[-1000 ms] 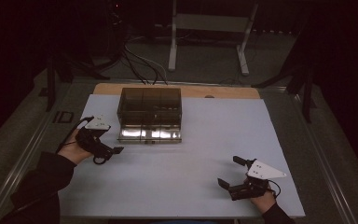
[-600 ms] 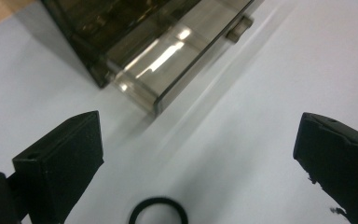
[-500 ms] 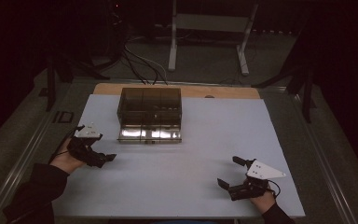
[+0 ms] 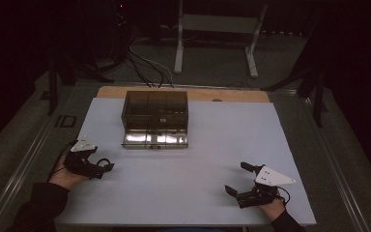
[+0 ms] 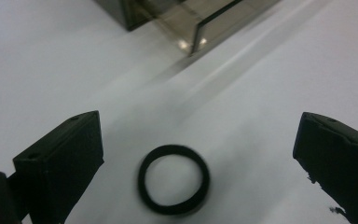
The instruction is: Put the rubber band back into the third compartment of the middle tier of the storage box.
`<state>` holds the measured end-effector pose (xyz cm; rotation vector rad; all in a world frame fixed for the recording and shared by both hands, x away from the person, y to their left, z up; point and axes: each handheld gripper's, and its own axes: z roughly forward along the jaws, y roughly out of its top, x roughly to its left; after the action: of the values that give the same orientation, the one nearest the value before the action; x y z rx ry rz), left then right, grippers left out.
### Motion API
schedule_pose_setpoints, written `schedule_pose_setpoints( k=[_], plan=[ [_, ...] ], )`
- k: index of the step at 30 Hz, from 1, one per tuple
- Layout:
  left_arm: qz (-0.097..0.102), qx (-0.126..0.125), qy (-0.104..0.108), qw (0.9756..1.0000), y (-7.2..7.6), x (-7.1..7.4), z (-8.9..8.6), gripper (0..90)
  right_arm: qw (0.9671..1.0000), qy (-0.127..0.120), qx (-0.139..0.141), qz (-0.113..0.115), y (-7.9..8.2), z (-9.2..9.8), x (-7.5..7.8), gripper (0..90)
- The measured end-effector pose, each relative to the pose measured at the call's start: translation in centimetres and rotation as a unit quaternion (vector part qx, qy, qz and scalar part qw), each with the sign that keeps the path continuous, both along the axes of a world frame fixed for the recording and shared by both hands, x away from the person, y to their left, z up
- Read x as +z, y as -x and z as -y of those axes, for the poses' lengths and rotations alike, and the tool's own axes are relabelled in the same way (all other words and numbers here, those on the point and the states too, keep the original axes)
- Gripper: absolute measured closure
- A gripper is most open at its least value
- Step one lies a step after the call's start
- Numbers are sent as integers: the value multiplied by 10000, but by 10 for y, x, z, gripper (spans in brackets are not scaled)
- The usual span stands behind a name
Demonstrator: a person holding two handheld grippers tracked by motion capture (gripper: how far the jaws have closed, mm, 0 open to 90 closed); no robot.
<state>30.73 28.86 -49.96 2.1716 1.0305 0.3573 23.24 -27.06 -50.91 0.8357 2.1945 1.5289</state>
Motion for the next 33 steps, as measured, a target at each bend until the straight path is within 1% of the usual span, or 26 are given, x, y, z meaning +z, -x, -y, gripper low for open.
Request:
schedule_pose_setpoints(
  k=[2, 4, 5, 6, 9, 11, 12, 13, 16, 18, 19, 20, 21, 22, 23, 24, 25, 26, 27, 29, 31, 33],
  plan=[
    [54, 218, 35, 9997, 1, -2, -4, 76, 10000, 2, -2, 1, 0, 0, 0, 0],
    [73, 486, 78, 9988, 0, -5, -9, 79, 10000, -2, -3, 3, 0, 0, 0, 0],
    [126, 593, 83, 9981, 0, -6, -11, 107, 10000, -1, -3, 2, 0, 0, 0, 0],
    [159, 724, 69, 9972, 1, -8, -13, 152, 10000, 2, -2, 0, 0, 0, 0, 0],
    [226, 1086, 145, 9937, 1, -10, -19, 177, 10000, 18, -4, 1, 0, 0, 0, 0],
    [304, 1201, 152, 9922, 3, -12, -21, 222, 10000, 9, -8, -2, 0, 0, 0, 0],
    [286, 1232, 166, 9918, 4, -12, -22, 236, 10000, 12, -9, 1, 0, 0, 0, 0],
    [289, 1302, 184, 9909, 5, -12, -22, 239, 10000, 12, -7, 1, 0, 0, 0, 0],
    [341, 1351, 140, 9902, 8, -13, -21, 260, 10000, 15, -1, 4, 0, 0, 0, 0],
    [321, 1387, 40, 9898, 10, -13, -19, 284, 10000, 27, 4, 7, 0, 0, 0, 0],
    [318, 1422, -29, 9893, 11, -13, -19, 322, 10000, 35, 2, 11, 0, 0, 0, 0],
    [304, 1441, -66, 9891, 11, -14, -18, 334, 10000, 27, -3, 14, 0, 1, 0, 0],
    [280, 1424, -50, 9894, 12, -14, -18, 345, 10000, 15, -7, 17, 0, 1, 1, 0],
    [264, 1445, -61, 9891, 13, -15, -18, 379, 10000, 11, -11, 27, 0, 1, 1, 0],
    [246, 1507, -91, 9882, 14, -16, -17, 404, 10000, 11, -12, 35, 0, 1, 1, 0],
    [183, 1512, -72, 9883, 14, -17, -17, 424, 10000, 11, -9, 34, 1, 1, 1, 0],
    [152, 1505, -95, 9884, 15, -18, -16, 436, 10000, 10, -5, 37, 1, 1, 1, 0],
    [126, 1529, -166, 9880, 15, -19, -16, 454, 10000, 14, -3, 39, 1, 1, 1, 0],
    [98, 1546, -166, 9878, 16, -20, -16, 467, 10000, 15, -1, 38, 1, 1, 1, 0],
    [16, 1556, -68, 9878, 16, -22, -16, 468, 10000, 22, -2, 52, 1, 1, 1, 0],
    [-56, 1531, -102, 9881, 16, -24, -15, 475, 10000, 22, -3, 59, 1, 1, 1, 0],
    [-60, 1523, -135, 9882, 16, -25, -14, 510, 10000, 22, -8, 59, 1, 1, 1, 0]
  ],
)
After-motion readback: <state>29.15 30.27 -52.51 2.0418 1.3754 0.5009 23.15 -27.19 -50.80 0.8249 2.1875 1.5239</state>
